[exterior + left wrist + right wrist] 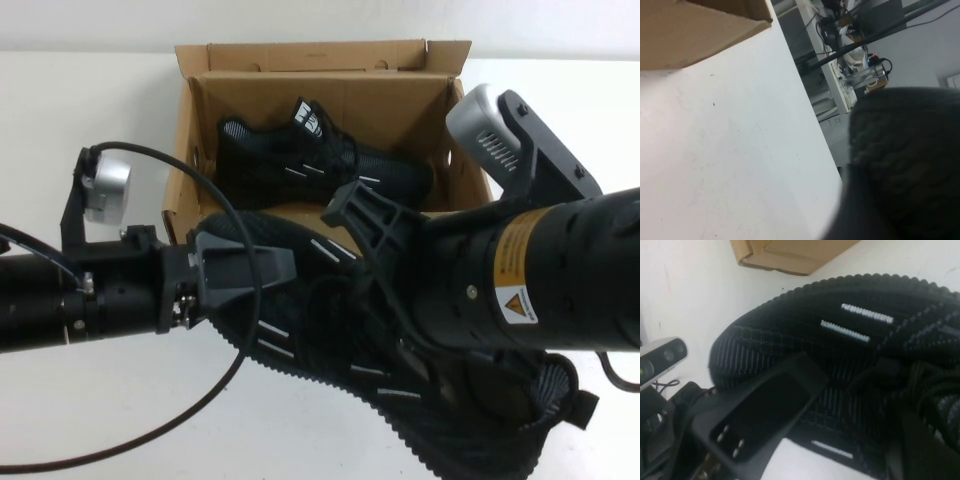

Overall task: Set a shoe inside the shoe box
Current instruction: Place the shoe in the shoe box

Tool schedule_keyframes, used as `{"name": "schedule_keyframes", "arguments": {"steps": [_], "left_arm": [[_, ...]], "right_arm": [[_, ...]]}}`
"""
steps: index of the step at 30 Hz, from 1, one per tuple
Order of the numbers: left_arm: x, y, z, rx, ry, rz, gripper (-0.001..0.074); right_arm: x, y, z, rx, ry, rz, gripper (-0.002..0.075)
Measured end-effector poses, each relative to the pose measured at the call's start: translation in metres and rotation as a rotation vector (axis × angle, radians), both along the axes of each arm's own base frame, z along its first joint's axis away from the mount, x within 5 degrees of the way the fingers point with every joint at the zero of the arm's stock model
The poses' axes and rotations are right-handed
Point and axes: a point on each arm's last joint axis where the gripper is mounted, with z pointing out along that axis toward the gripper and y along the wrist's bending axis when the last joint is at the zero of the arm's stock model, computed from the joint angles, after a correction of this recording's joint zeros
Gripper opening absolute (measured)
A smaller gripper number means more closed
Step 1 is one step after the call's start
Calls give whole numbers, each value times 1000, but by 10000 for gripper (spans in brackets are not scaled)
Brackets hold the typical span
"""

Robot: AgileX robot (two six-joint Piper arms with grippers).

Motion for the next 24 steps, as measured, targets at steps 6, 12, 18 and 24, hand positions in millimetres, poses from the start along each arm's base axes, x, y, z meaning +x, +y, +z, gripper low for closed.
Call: {"name": "schedule_keyframes", "arguments": {"steps": [6,12,18,24], "left_arm": [[1,0,0,4,-1,7,643],[4,2,-3,31,-2,44,668],[8,2,-1,48,-16,72,670],[11,2,3,57,-44,68,616]], "right_arm": [[1,-1,0,-11,-14,-1,5],[-3,-16,12,-26,-77,-13,5],[-13,-46,34,-26,-169,-43,4],[-18,-70,48,-53,-261,-82,3]]}}
